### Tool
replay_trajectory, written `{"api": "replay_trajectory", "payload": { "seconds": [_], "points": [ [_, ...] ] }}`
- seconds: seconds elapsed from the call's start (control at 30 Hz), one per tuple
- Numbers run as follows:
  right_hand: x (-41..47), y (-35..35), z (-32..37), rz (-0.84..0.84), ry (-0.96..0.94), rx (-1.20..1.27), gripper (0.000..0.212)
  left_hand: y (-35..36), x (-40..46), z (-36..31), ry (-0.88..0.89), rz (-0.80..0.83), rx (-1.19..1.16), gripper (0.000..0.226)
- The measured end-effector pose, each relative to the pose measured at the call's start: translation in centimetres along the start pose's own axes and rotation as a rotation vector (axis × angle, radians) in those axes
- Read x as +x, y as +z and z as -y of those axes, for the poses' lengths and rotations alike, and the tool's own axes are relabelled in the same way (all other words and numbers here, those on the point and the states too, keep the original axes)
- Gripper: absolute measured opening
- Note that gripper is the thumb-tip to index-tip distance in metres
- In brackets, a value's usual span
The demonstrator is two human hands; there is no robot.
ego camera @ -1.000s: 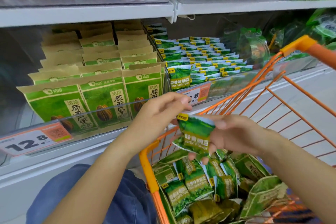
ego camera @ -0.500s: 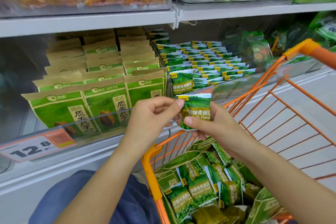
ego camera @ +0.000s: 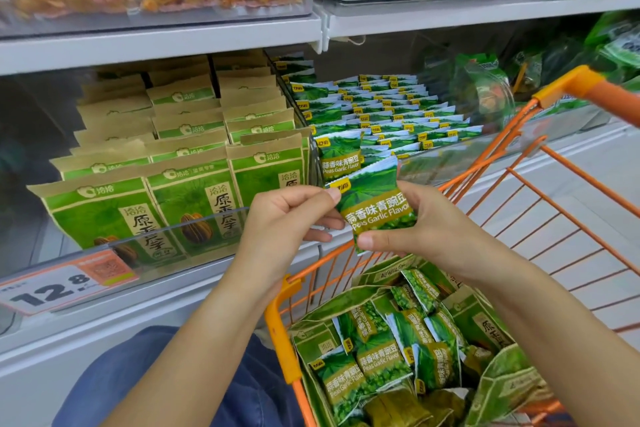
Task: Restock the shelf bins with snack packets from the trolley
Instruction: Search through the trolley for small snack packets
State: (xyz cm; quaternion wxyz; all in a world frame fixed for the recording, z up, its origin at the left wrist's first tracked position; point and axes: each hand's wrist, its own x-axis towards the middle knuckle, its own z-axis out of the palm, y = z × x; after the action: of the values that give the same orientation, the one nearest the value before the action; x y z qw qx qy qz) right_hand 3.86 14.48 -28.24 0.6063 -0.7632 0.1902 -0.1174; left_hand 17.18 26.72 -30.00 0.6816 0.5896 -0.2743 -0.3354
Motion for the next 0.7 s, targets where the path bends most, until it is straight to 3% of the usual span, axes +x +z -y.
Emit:
{"api": "replay_trajectory", "payload": {
  "seconds": [0.17, 0.27, 0.37, 0.43, 0.6, 0.7],
  "points": [
    [-0.4, -0.2, -0.9, -0.033, -0.021, -0.061, 0.036, 0.1, -0.1, 0.3, 0.004, 0.082, 0.068, 0.013],
    [-0.4, -0.2, -1.7, -0.073, -0.016, -0.118, 0.038, 0.0, -0.2, 0.6, 0.065, 0.136, 0.189, 0.028],
    [-0.2, -0.6, -2.5, -0.097, -0.023, -0.191, 0.074, 0.2, -0.4, 0.9, 0.17, 0.137, 0.352, 0.022],
    [-0.2, -1.0, -2.5, -0.151, -0.095, -0.249, 0.083, 0.3, -0.5, 1.0, 0.213, 0.121, 0.416, 0.022],
    [-0.3, -1.3, -1.1, -0.22, -0.157, -0.322, 0.053, 0.1, -0.1, 1.7, 0.239, 0.07, 0.473, 0.021],
    [1.2, -2.4, 0.1, -0.286, -0.15, -0.232, 0.017, -0.1, 0.0, 1.8, 0.217, 0.073, 0.52, 0.008]
  ]
}}
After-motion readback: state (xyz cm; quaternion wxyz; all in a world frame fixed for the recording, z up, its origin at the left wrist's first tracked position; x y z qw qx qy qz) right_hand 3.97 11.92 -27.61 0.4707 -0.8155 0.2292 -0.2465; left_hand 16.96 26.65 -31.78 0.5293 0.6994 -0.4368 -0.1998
